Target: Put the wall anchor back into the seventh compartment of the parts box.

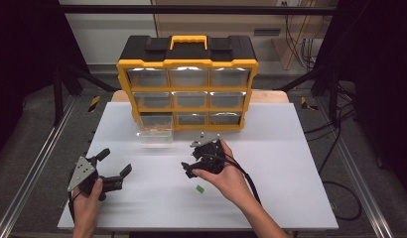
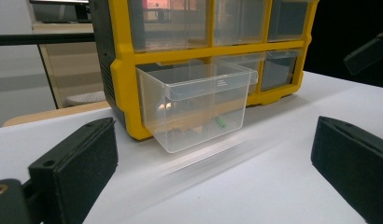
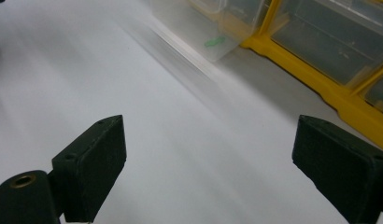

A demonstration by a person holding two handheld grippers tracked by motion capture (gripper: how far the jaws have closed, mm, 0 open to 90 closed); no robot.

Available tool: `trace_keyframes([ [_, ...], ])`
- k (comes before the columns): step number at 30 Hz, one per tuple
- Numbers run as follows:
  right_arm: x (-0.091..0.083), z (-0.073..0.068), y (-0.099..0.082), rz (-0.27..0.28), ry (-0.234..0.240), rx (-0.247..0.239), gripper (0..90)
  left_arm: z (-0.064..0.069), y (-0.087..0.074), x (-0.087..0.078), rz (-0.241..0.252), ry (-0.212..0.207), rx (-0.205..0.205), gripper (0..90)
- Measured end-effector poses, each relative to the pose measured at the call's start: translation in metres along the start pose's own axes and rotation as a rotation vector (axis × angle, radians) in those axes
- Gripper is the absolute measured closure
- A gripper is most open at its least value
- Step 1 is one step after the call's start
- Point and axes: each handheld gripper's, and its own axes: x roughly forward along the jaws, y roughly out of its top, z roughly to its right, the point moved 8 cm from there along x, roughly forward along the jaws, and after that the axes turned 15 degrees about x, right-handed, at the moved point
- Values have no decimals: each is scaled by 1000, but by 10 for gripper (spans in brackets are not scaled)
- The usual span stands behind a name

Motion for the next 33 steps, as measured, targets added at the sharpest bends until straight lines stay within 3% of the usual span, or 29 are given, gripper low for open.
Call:
trace_keyframes([
  [14, -10, 10, -42, -56, -2, 30, 102, 1, 0, 0, -4, 1, 5, 7],
  [26, -17, 15, -67, -109, -13, 21, 122, 1, 0, 0, -5, 1, 8, 7],
  [33, -18, 14, -80, -149, -2, 8, 184, 1, 0, 0, -7, 0, 10, 7],
])
